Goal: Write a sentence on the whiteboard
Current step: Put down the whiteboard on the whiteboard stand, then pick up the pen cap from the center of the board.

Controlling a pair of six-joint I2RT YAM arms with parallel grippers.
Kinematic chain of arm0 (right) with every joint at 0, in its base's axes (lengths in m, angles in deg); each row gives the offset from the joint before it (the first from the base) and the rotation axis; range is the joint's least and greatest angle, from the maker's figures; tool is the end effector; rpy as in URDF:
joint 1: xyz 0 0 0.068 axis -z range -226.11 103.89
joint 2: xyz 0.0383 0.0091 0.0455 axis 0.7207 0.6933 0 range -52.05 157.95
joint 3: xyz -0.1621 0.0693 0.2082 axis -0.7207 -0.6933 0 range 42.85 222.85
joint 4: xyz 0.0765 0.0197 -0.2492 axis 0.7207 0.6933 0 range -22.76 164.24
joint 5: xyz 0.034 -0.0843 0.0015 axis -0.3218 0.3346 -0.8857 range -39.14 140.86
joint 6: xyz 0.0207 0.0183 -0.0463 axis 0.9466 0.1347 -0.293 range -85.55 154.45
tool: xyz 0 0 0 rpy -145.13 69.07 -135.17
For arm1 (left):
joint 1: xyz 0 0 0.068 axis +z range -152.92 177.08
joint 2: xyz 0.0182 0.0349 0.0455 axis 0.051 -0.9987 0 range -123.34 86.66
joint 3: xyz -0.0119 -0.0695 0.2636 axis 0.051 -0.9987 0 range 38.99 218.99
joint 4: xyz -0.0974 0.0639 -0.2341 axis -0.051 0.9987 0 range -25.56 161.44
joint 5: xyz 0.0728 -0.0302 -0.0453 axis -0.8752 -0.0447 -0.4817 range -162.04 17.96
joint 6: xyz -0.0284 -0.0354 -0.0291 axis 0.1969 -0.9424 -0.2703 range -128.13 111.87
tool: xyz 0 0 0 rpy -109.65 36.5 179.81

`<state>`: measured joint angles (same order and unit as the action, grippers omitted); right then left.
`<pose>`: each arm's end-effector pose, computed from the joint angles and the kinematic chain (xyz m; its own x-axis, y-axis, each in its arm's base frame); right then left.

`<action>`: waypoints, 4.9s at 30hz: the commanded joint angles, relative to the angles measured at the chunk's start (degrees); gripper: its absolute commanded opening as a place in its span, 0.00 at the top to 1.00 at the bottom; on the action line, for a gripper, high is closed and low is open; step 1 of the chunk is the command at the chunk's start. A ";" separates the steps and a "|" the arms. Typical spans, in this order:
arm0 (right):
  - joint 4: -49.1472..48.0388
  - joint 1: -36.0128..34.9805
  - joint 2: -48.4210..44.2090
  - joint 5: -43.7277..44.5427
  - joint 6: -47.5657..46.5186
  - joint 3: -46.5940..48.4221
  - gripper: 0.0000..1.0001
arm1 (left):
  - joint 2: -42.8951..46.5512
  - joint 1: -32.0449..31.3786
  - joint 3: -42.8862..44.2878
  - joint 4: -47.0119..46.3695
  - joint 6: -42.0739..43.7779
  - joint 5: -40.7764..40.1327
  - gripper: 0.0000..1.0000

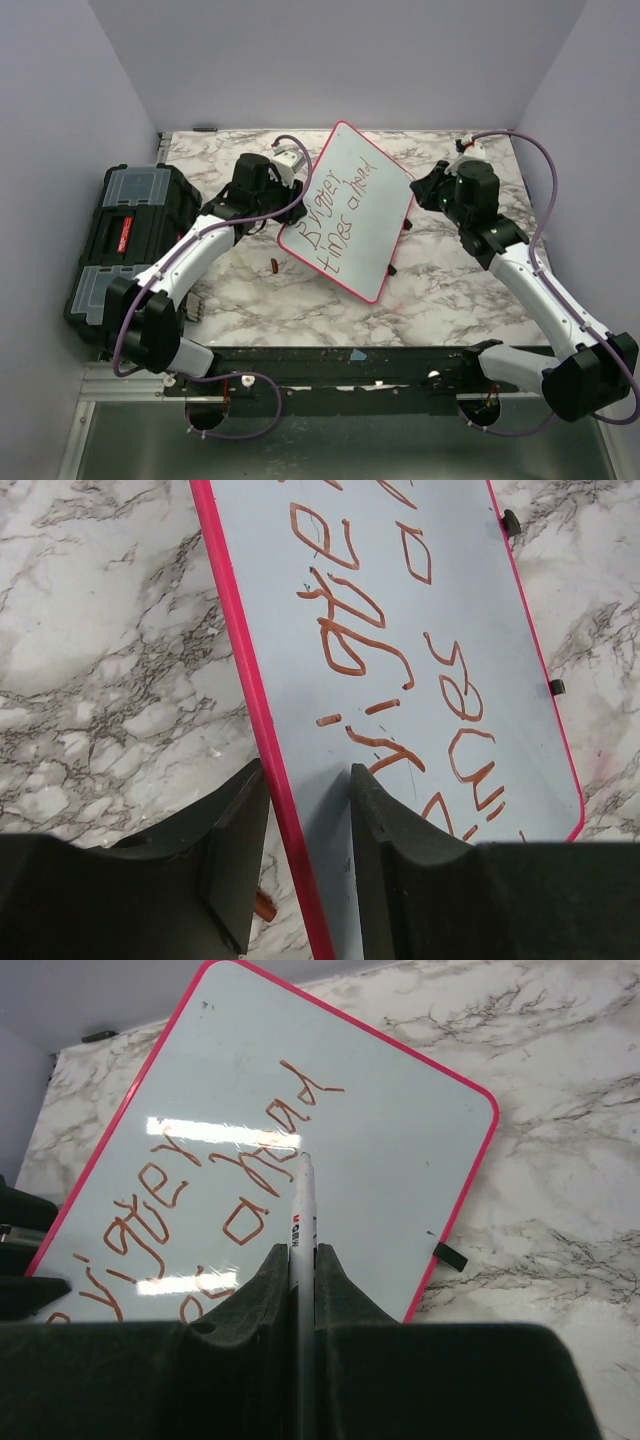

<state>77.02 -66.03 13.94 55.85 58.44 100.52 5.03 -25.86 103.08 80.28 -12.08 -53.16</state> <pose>0.2528 0.0883 0.3446 -0.3733 0.2954 -0.8794 -0.1204 0.9245 0.3617 0.2931 -0.1366 0.2990 -0.5479 0.1612 -0.8209 0.5812 0.7791 -0.2350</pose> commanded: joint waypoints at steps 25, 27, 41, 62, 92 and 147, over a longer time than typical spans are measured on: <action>-1.23 -0.38 0.18 -0.35 -0.63 -0.93 0.99 | -7.38 -6.75 7.60 -2.94 -0.89 3.31 0.45; -1.26 -0.38 0.27 -0.35 -0.61 -0.93 0.99 | -7.17 -6.70 7.48 -3.09 -0.97 3.03 0.41; -1.24 -0.32 0.24 -0.34 -0.62 -1.07 0.99 | -3.71 -6.69 7.71 -2.56 -0.89 -1.12 0.01; -2.75 -0.34 -0.36 -1.46 -0.63 -1.59 0.99 | 21.20 -4.47 -15.05 -14.41 -13.75 -22.93 0.02; -2.93 -0.37 0.25 -2.58 -0.64 -1.60 0.99 | 8.64 -3.82 -22.75 -1.20 -33.07 -32.61 0.38; -3.96 -0.37 0.97 -3.64 -0.40 -2.36 0.99 | -9.14 -4.04 -16.91 4.32 -42.00 -27.20 1.00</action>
<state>74.29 -66.03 14.82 53.05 58.42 98.92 -4.26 -29.93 87.74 83.53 -53.43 -83.17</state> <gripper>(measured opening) 0.123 0.138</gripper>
